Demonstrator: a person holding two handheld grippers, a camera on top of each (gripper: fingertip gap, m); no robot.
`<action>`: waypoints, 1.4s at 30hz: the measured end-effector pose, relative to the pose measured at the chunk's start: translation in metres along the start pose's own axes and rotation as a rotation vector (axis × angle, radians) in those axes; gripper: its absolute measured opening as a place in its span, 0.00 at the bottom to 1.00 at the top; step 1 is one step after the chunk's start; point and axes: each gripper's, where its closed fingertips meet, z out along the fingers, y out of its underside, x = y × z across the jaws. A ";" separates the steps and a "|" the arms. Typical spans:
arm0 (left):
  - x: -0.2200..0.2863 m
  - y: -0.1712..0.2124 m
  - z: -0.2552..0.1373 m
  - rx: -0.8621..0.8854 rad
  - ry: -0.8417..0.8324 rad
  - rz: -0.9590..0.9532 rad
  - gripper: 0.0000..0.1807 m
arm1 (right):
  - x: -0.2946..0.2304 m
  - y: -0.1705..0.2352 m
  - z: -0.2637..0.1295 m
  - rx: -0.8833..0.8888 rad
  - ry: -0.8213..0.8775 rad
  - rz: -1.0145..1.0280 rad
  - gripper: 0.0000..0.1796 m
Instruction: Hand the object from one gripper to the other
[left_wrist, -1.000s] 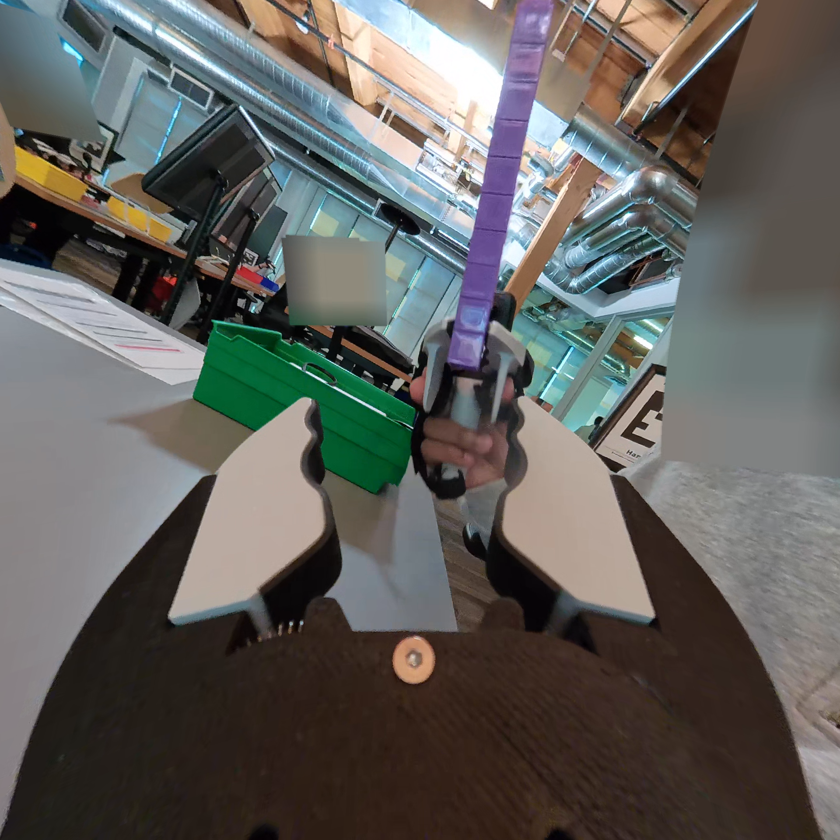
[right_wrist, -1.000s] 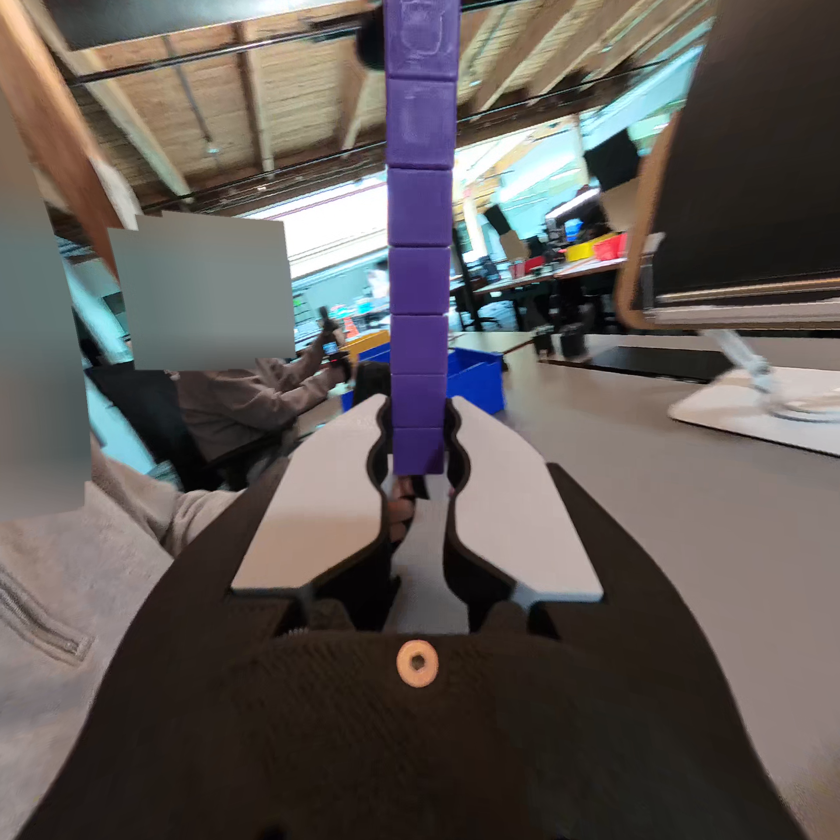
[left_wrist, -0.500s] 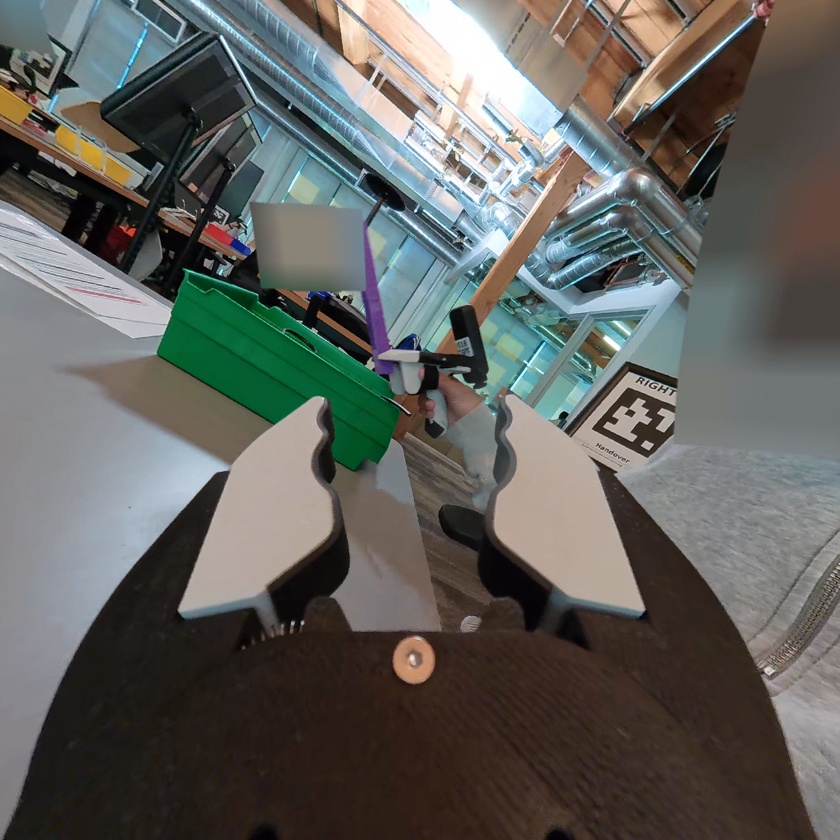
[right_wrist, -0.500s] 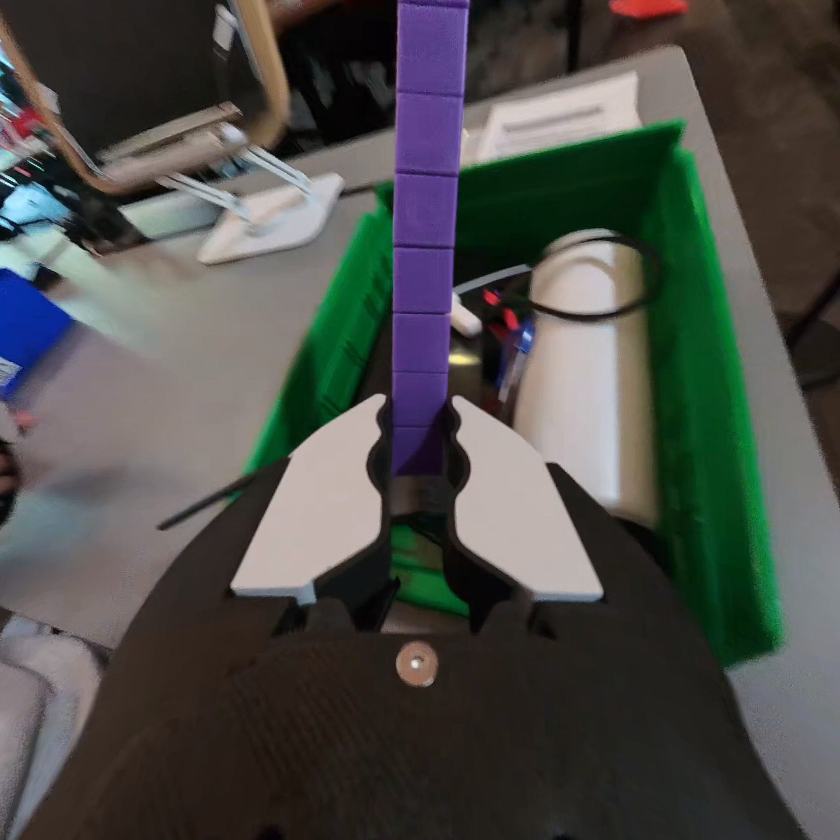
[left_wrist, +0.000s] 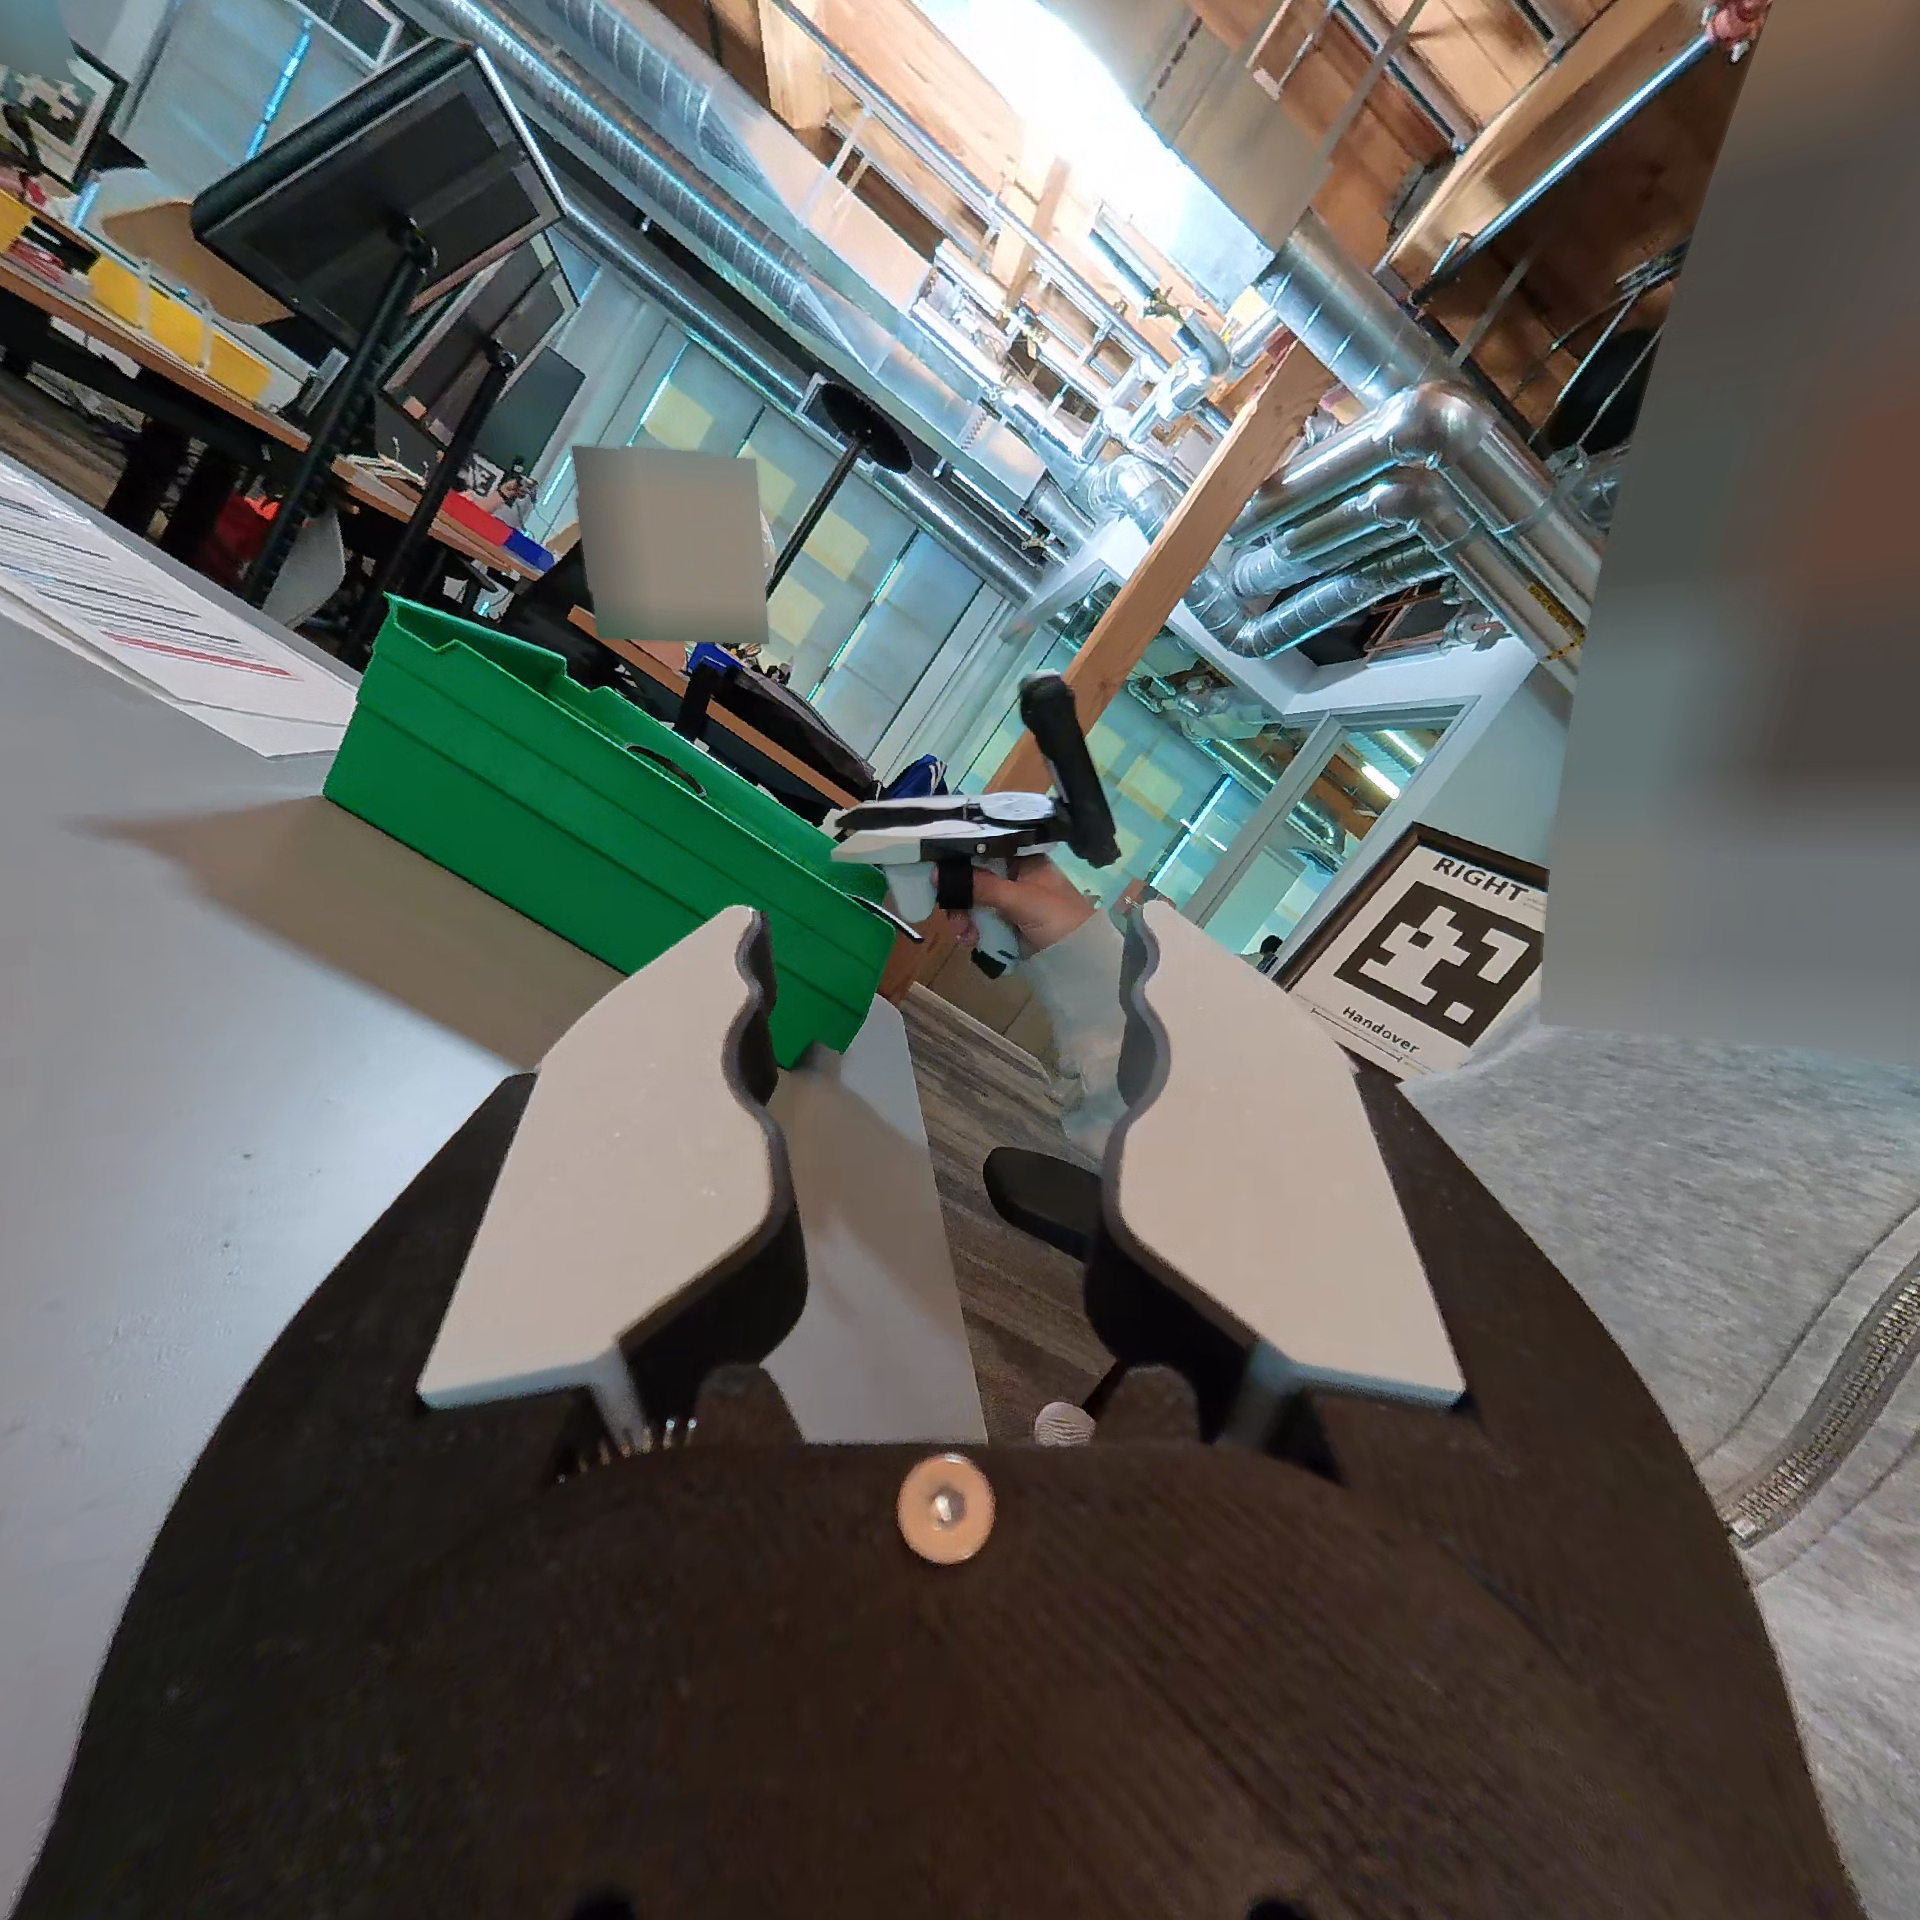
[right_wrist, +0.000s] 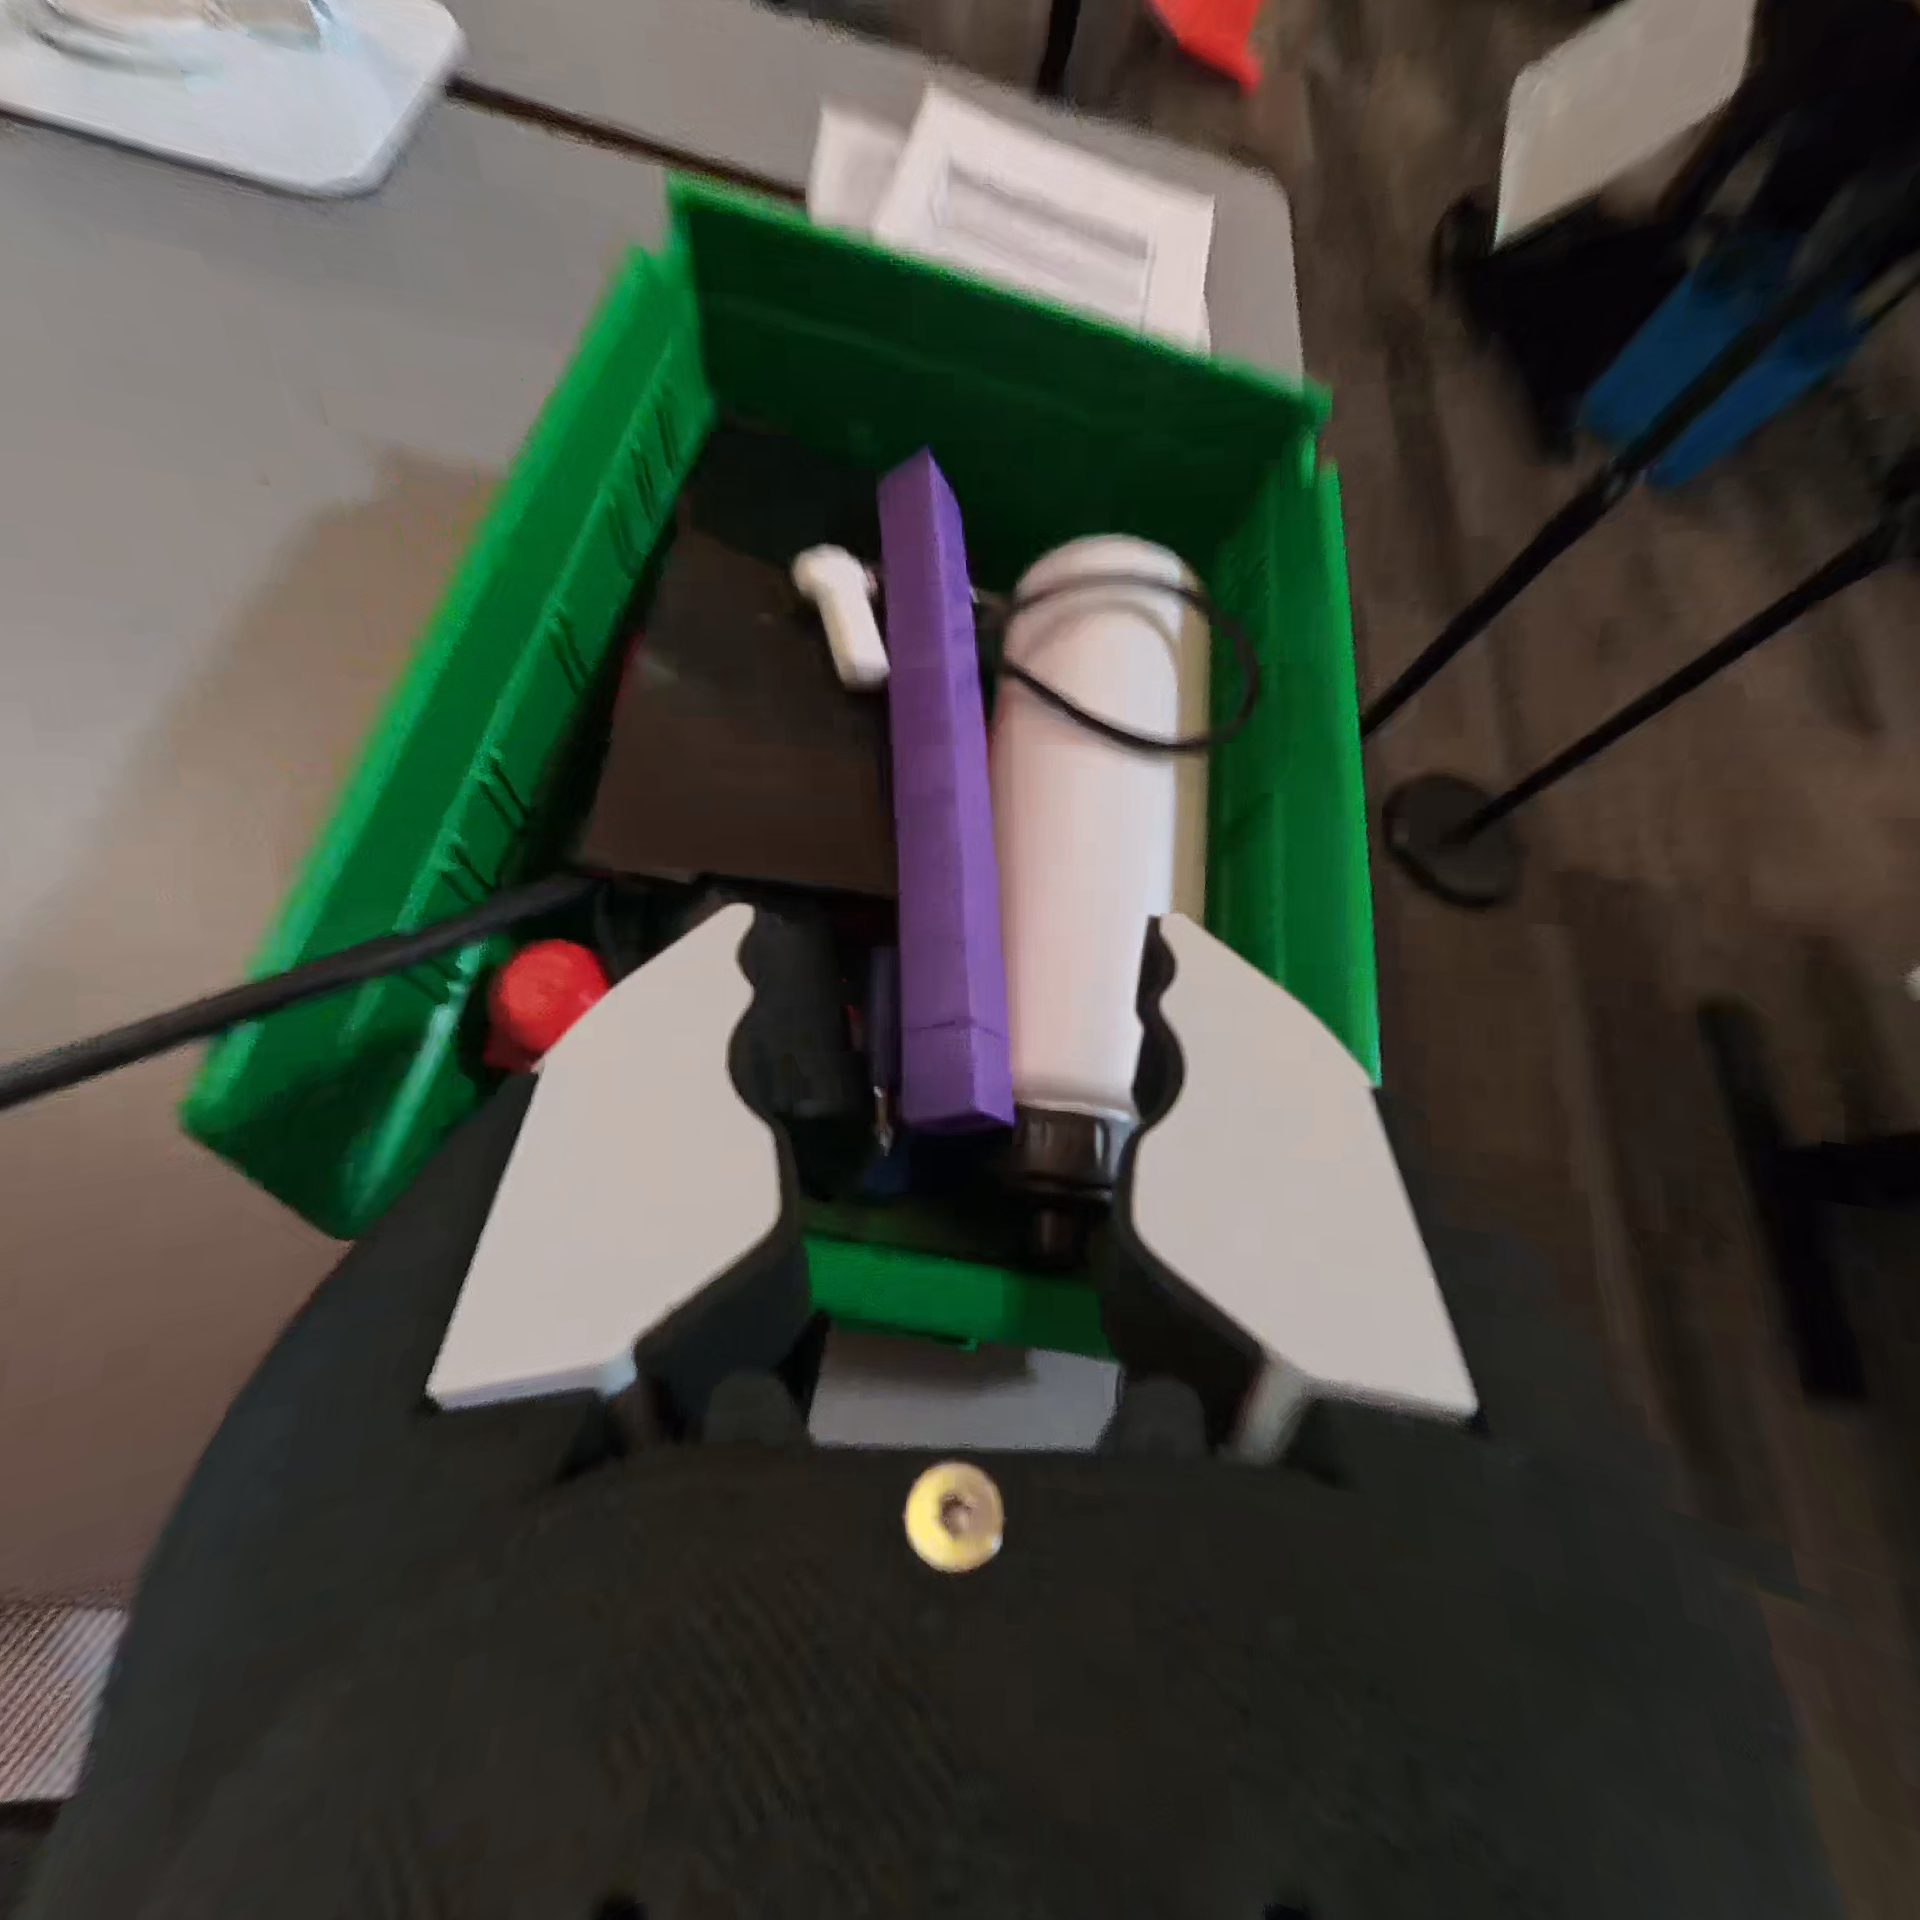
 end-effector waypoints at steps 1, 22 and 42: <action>-0.001 0.000 0.000 0.002 0.000 -0.006 0.35 | -0.008 -0.012 -0.006 0.052 -0.005 -0.030 0.37; -0.013 0.038 -0.003 -0.203 -0.058 0.063 0.26 | -0.321 -0.034 -0.007 0.371 -0.898 -0.135 0.12; 0.046 -0.209 -0.163 0.094 -0.631 0.583 0.20 | -0.318 -0.036 -0.011 0.336 -1.010 0.046 0.12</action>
